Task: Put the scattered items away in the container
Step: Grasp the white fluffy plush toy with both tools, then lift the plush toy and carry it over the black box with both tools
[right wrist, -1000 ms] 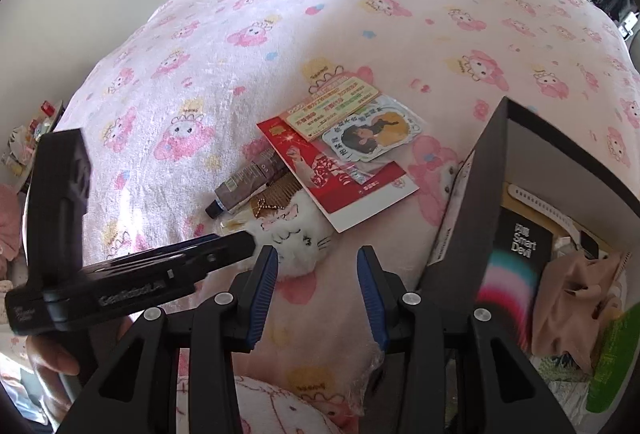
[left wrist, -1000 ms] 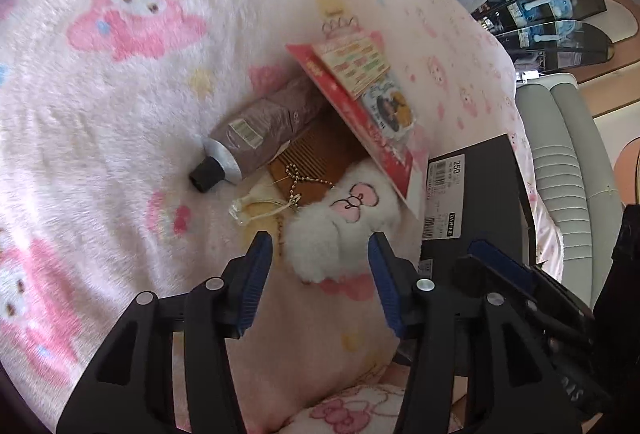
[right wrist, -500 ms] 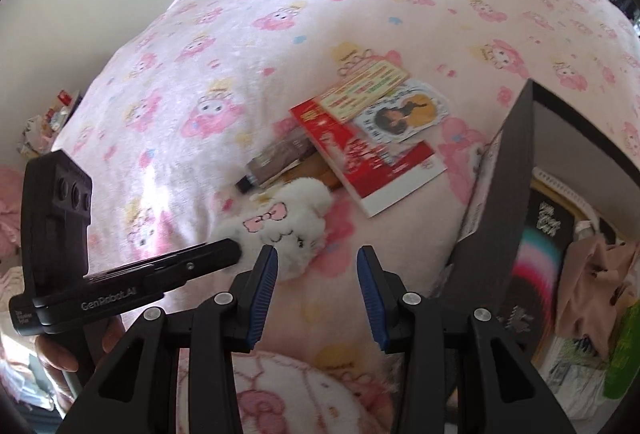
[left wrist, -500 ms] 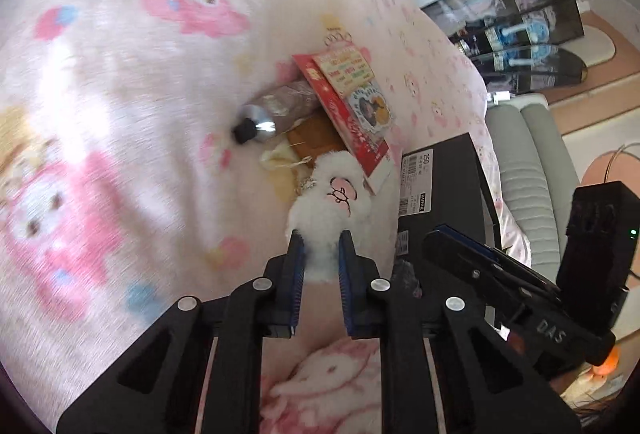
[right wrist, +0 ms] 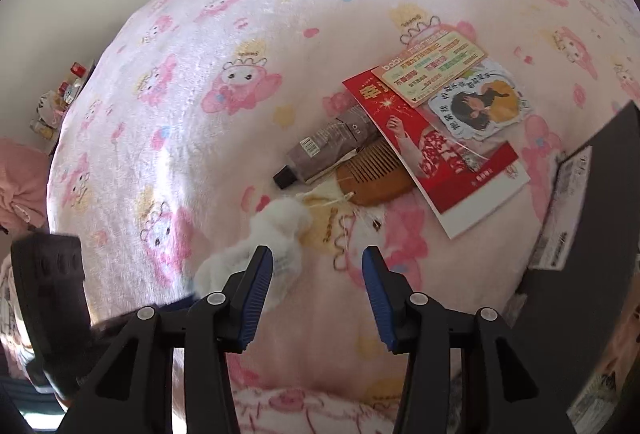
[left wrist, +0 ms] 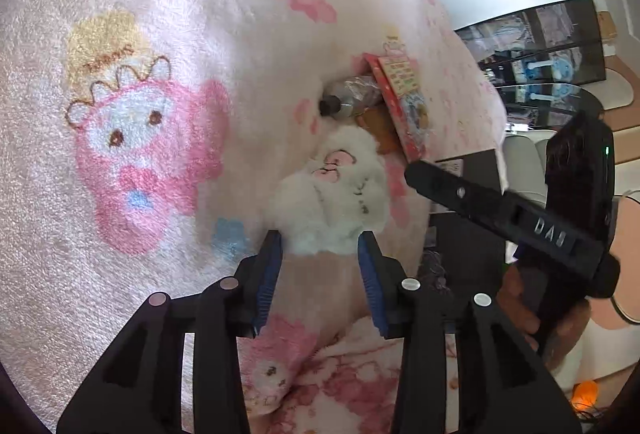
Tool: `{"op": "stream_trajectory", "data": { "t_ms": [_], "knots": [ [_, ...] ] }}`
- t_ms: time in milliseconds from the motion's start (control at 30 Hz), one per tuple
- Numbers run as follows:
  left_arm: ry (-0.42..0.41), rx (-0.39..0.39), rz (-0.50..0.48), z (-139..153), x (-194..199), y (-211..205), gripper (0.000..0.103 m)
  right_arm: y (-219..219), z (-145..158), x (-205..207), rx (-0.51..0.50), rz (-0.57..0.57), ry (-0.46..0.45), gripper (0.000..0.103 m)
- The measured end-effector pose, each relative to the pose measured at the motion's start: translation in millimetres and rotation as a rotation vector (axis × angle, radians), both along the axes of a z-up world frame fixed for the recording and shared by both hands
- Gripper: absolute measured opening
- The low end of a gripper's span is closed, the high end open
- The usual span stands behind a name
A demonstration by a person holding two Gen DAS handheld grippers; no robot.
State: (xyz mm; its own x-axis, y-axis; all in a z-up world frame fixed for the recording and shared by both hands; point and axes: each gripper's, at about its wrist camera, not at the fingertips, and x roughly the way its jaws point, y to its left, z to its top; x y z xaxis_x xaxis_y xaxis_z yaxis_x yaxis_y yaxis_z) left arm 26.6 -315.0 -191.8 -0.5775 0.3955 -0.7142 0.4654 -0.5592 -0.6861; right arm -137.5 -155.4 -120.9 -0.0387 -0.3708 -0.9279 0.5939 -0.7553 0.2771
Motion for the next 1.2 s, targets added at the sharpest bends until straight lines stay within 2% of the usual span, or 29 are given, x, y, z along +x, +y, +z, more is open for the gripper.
{"op": "stream_trajectory", "data": {
  "t_ms": [100, 167, 233, 267, 433, 633, 700, 833, 900, 967, 1000, 1100, 1200],
  "knots": [
    [-0.008, -0.042, 0.039, 2, 1, -6, 0.038, -17, -19, -10, 0.01, 0.02, -0.066, 0.042],
    [-0.015, -0.063, 0.066, 7, 4, -9, 0.038, -24, -33, -12, -0.044, 0.06, -0.16, 0.042],
    [-0.007, -0.064, 0.075, 12, 6, -11, 0.038, -24, -40, -10, -0.113, 0.102, -0.255, 0.035],
    [0.007, -0.054, 0.073, 14, 7, -11, 0.038, -22, -39, -6, -0.123, 0.12, -0.26, 0.032],
    [-0.004, -0.023, 0.072, 6, 6, -10, 0.038, -15, -25, 19, -0.092, 0.184, -0.213, 0.032],
    [-0.012, 0.022, 0.103, -4, 7, -12, 0.039, -21, -8, 11, 0.003, 0.131, -0.024, 0.033],
    [-0.014, 0.035, 0.115, -6, 5, -14, 0.04, -22, -11, -2, -0.01, 0.077, -0.038, 0.034],
    [0.002, 0.063, 0.13, -13, -1, -17, 0.046, -34, -34, -22, -0.022, 0.018, -0.127, 0.034],
    [0.0, 0.082, 0.139, -19, -6, -19, 0.045, -39, -48, -26, -0.05, 0.019, -0.208, 0.034],
    [0.008, 0.089, 0.138, -18, -11, -18, 0.041, -39, -50, -24, -0.1, 0.029, -0.242, 0.031],
    [0.01, 0.077, 0.129, -14, -12, -17, 0.041, -38, -47, -22, -0.119, 0.037, -0.24, 0.027],
    [0.036, 0.027, 0.092, 7, -11, -6, 0.04, -29, -29, -11, -0.144, 0.043, -0.184, 0.026],
    [0.084, 0.025, 0.074, 29, -5, 3, 0.04, -13, -3, 0, -0.198, 0.033, -0.155, 0.026]
  ]
}}
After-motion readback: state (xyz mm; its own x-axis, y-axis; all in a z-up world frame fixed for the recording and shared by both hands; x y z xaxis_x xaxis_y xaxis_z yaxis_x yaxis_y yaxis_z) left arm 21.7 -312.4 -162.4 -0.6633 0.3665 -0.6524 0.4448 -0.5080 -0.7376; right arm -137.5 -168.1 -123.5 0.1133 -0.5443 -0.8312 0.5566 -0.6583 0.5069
